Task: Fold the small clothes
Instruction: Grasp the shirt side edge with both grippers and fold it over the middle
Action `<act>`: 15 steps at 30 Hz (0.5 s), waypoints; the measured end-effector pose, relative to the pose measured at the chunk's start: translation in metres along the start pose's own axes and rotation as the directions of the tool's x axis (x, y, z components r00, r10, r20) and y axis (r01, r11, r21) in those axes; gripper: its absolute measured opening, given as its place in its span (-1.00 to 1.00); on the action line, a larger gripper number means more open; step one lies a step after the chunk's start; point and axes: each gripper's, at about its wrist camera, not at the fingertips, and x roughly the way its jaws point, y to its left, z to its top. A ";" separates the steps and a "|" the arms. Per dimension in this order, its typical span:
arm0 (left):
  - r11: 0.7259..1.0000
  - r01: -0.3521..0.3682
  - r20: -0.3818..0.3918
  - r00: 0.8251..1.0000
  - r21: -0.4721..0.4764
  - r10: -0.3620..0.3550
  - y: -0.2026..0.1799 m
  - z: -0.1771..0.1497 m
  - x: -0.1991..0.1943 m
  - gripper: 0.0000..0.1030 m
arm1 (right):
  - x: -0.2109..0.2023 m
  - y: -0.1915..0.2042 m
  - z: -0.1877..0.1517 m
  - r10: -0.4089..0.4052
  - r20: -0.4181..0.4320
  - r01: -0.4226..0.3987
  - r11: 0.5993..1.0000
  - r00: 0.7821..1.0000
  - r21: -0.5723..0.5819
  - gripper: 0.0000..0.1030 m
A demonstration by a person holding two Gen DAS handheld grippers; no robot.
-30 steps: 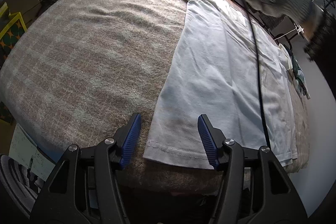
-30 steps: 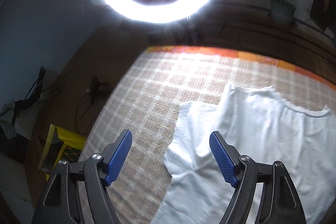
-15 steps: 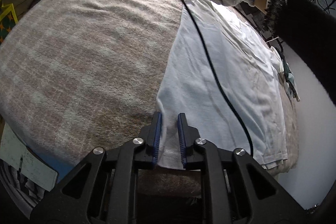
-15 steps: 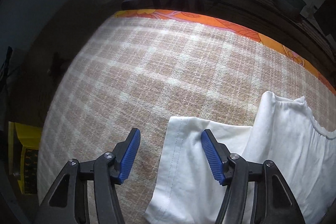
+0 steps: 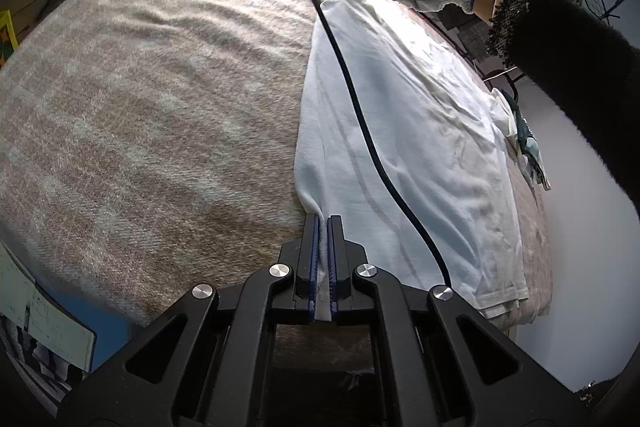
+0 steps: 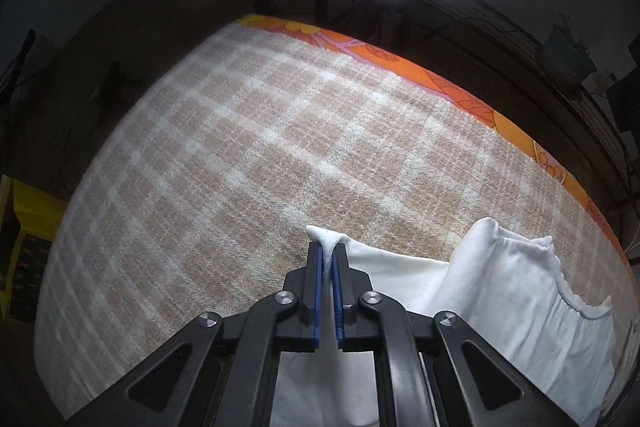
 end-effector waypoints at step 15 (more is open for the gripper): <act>0.989 -0.026 0.035 0.999 0.143 0.022 -0.055 -0.004 -0.009 -0.97 | -0.067 -0.067 -0.026 0.186 0.187 -0.205 0.974 0.965 0.091 -0.97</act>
